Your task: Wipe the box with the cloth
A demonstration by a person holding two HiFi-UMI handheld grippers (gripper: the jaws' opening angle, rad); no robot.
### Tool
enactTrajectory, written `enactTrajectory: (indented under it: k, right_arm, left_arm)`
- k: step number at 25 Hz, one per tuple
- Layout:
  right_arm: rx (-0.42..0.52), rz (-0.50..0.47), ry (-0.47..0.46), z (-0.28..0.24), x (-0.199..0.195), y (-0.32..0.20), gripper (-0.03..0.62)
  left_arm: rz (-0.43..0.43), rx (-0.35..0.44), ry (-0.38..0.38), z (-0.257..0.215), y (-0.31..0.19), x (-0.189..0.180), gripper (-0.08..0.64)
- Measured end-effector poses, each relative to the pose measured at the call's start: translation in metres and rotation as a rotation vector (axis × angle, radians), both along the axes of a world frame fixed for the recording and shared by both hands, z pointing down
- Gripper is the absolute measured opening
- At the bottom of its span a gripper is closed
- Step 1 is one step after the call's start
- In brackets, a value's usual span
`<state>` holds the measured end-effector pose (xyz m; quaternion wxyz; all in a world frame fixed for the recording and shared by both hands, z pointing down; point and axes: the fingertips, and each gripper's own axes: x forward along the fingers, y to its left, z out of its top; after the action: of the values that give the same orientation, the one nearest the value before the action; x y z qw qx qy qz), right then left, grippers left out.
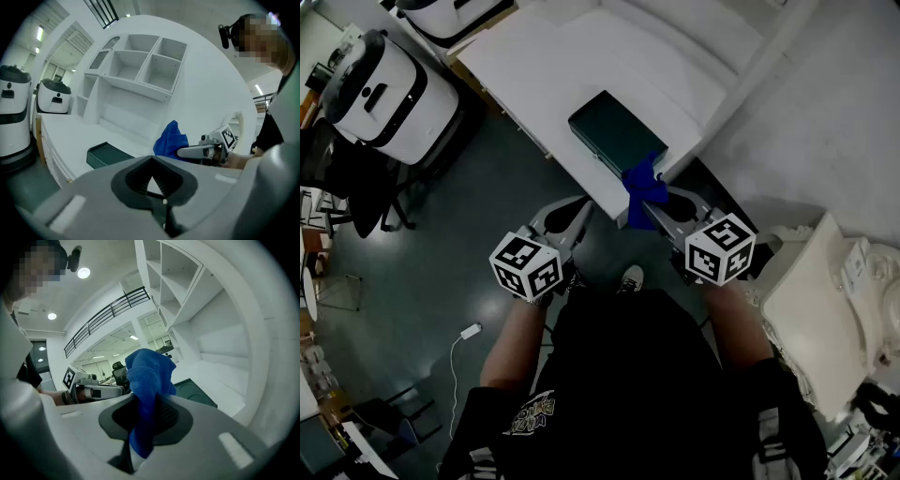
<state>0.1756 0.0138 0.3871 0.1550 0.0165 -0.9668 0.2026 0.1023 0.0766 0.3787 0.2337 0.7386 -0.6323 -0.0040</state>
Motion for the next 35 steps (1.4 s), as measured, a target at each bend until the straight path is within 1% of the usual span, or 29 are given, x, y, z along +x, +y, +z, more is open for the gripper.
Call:
enactTrajectory:
  k: [6, 9, 14, 22, 30, 35]
  right_arm:
    - [0.005, -0.003, -0.006, -0.006, 0.005, 0.005, 0.091]
    - [-0.014, -0.005, -0.020, -0.009, 0.008, 0.008, 0.093]
    - [-0.033, 0.026, -0.030, -0.013, 0.016, 0.008, 0.095]
    - [-0.056, 0.066, -0.026, -0.004, 0.031, -0.005, 0.094]
    - [-0.060, 0.053, -0.027, -0.001, 0.026, -0.011, 0.094]
    - [-0.064, 0.047, -0.018, 0.001, 0.016, -0.015, 0.094]
  left_arm:
    - [-0.001, 0.007, -0.010, -0.008, 0.005, 0.005, 0.000]
    - [0.004, 0.011, -0.018, -0.011, 0.006, 0.008, 0.000]
    - [0.021, 0.014, -0.018, -0.014, 0.005, 0.012, 0.000]
    - [0.042, 0.003, -0.019, -0.008, -0.008, 0.019, 0.000]
    - [0.041, -0.003, -0.024, -0.006, -0.016, 0.016, 0.000]
    - [0.035, -0.012, -0.014, -0.001, -0.020, 0.003, 0.000]
